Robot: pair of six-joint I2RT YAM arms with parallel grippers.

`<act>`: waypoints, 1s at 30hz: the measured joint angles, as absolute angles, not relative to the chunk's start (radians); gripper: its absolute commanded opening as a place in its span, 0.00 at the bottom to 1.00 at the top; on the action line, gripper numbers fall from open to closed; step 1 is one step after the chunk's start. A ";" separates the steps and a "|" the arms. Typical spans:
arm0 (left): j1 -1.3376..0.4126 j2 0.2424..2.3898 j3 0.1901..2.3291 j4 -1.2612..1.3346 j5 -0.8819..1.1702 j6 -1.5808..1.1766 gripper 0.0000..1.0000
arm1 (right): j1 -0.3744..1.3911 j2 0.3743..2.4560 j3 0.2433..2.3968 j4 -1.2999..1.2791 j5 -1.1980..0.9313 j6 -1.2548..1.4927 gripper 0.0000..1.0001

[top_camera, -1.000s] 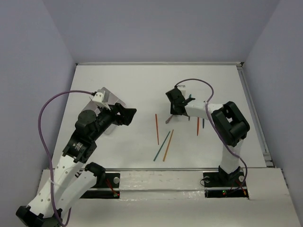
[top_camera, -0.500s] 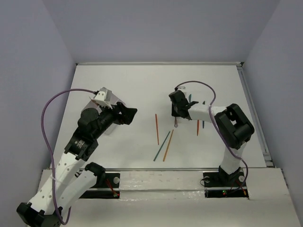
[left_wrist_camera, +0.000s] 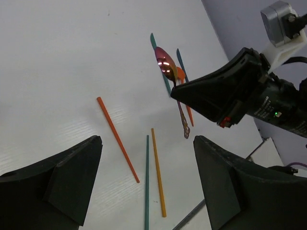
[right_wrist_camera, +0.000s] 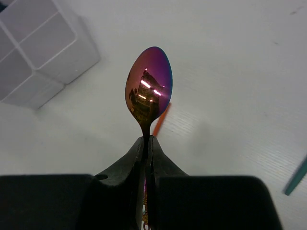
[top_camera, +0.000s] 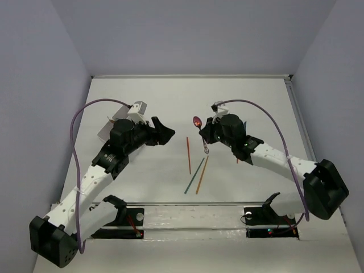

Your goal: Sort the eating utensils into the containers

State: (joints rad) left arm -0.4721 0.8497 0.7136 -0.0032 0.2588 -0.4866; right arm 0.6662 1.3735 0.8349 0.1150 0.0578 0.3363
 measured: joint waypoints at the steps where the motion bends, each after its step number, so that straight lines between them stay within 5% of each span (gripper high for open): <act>1: -0.472 0.872 0.714 0.015 0.271 -0.507 0.88 | 0.677 1.355 0.823 0.126 0.036 0.336 0.07; 17: -0.524 1.028 0.692 0.228 0.343 -0.683 0.83 | 0.795 1.264 0.769 0.212 -0.261 0.372 0.07; 30: -0.575 1.054 0.665 0.315 0.325 -0.735 0.59 | 0.806 1.239 0.769 0.211 -0.349 0.390 0.07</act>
